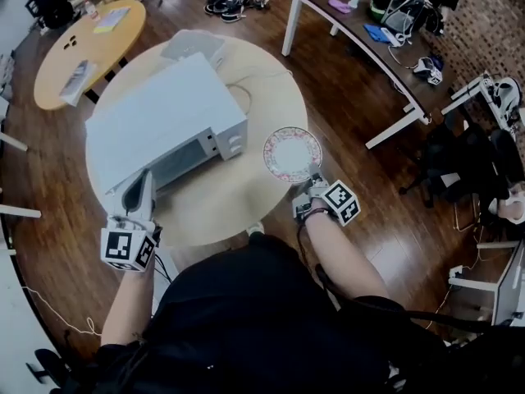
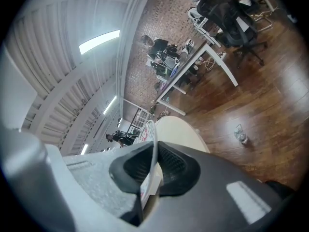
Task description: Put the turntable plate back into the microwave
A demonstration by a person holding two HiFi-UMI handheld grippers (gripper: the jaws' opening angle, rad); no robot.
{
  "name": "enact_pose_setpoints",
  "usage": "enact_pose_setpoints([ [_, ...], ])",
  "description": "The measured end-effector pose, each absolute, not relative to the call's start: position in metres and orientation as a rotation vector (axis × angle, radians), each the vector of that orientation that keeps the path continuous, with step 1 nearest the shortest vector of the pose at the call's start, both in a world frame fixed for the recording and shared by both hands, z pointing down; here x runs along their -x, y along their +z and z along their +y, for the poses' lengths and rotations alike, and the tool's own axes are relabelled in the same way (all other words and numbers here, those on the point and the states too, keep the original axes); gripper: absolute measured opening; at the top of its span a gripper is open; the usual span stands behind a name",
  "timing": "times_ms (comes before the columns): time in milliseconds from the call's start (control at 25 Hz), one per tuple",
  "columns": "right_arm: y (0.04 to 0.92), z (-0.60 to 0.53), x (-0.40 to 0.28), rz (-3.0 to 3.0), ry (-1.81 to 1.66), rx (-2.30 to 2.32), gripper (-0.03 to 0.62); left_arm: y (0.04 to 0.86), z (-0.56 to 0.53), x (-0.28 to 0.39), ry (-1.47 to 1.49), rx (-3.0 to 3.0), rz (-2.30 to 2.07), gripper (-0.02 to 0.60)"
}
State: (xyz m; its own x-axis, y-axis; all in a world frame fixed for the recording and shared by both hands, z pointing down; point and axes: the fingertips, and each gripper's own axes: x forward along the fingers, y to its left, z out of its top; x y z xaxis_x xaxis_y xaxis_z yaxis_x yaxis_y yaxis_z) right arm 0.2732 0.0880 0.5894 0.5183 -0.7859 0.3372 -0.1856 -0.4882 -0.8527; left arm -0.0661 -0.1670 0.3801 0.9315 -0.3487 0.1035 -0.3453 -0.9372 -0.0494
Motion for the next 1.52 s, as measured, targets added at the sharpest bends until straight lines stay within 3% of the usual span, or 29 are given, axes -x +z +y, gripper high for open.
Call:
enact_pose_setpoints([
  [1520, 0.596, 0.041, -0.229, 0.956, -1.083, 1.906, 0.018, 0.364, -0.154, 0.136, -0.090, 2.976, 0.769, 0.003],
])
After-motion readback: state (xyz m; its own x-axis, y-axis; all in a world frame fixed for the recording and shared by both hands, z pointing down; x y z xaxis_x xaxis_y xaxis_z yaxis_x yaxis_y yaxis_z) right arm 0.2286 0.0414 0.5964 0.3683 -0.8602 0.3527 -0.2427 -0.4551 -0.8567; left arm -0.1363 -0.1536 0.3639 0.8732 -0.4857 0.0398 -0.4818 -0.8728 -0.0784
